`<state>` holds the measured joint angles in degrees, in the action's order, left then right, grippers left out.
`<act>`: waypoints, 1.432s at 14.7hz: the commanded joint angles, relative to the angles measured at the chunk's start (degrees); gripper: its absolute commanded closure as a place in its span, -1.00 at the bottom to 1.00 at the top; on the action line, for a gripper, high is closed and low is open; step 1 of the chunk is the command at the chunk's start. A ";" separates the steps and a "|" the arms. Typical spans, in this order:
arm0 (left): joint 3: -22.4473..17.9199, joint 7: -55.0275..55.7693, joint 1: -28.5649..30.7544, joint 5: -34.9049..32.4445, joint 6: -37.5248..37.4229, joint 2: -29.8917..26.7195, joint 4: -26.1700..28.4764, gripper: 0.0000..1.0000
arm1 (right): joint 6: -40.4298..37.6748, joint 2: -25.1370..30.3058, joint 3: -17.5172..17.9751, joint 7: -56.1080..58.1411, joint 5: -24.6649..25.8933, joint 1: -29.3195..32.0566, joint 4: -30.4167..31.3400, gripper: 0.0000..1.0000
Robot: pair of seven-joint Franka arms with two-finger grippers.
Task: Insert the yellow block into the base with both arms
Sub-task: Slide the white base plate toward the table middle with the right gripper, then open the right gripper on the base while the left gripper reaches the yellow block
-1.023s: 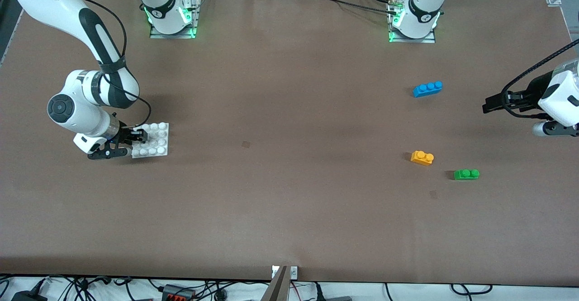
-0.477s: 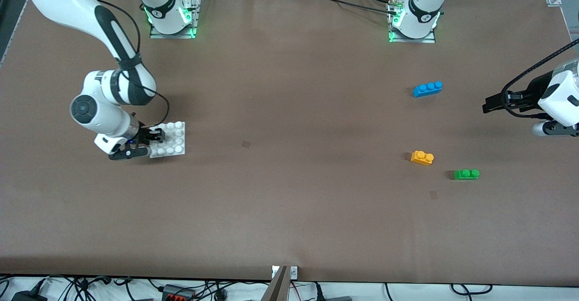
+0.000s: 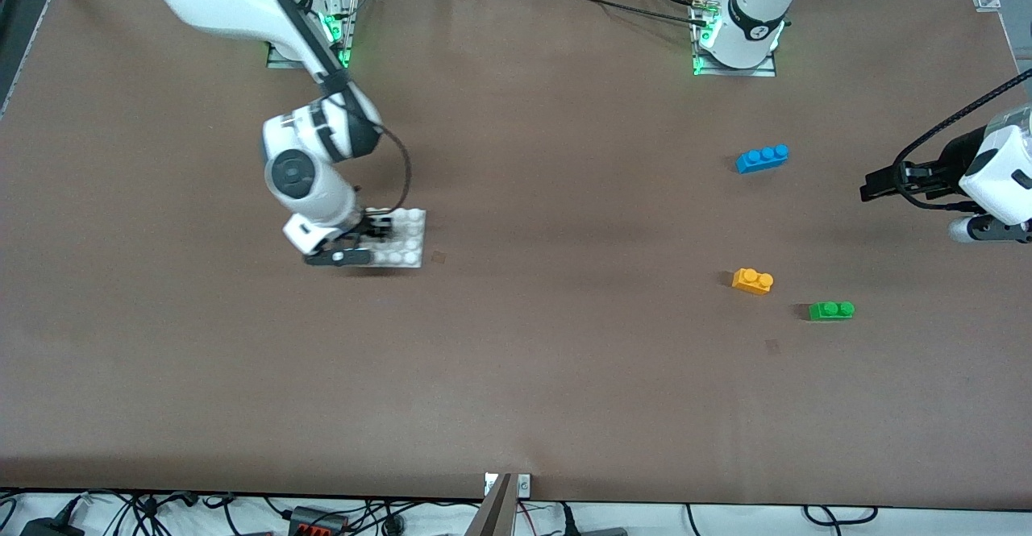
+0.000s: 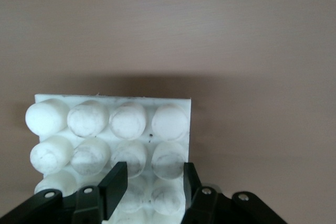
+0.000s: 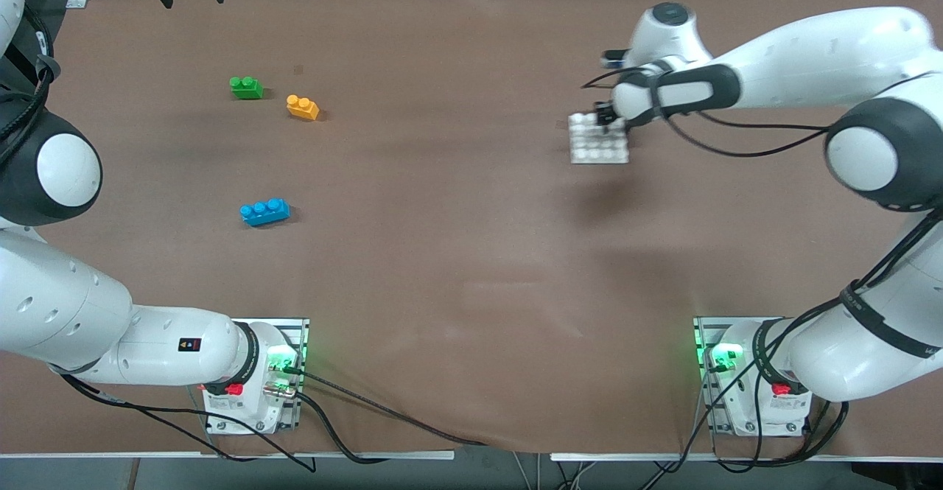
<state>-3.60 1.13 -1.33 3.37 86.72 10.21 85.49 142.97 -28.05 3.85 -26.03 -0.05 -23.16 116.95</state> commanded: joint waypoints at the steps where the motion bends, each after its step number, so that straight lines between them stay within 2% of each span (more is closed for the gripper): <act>1: -0.18 -1.39 0.36 1.55 -0.42 -0.98 0.64 -1.00 | 0.91 -7.71 -0.07 -3.85 -0.91 -3.81 -6.98 -0.02; 4: -0.18 -1.83 0.71 1.46 -0.42 -0.98 0.64 -1.00 | 0.91 -10.52 0.02 -3.77 -1.44 -7.06 -11.30 -0.02; 8: -0.01 -4.64 1.15 1.55 -0.42 -0.11 1.08 -1.00 | 1.08 -13.42 0.02 -3.94 -11.26 -11.28 -16.92 -0.01; 10: 0.43 -5.69 0.28 1.46 -0.42 0.86 1.35 -1.00 | 1.17 -15.53 0.02 -4.03 -13.21 -12.60 -19.99 -0.01; 12: 0.61 -9.19 0.28 1.63 1.77 4.10 1.52 -1.00 | 1.26 -17.99 0.02 -4.21 -13.31 -14.45 -23.33 0.00; 14: 1.39 -13.15 0.19 1.55 7.90 5.87 4.05 -1.00 | 1.43 -19.75 0.02 -5.17 -14.01 -15.07 -25.01 0.00; 18: 2.62 -16.76 0.10 0.85 24.68 6.05 15.65 -1.00 | 1.44 -23.27 0.02 -5.53 -14.01 -17.79 -31.42 0.00; 21: 3.94 -21.67 0.10 -0.82 35.85 7.80 20.76 -1.00 | 1.44 -23.19 0.02 -5.44 -14.01 -19.29 -31.87 0.00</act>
<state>-0.61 -16.30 -1.51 3.34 117.00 18.58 102.52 144.00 -48.84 3.96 -30.77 -13.03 -41.01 87.37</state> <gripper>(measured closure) 0.000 0.498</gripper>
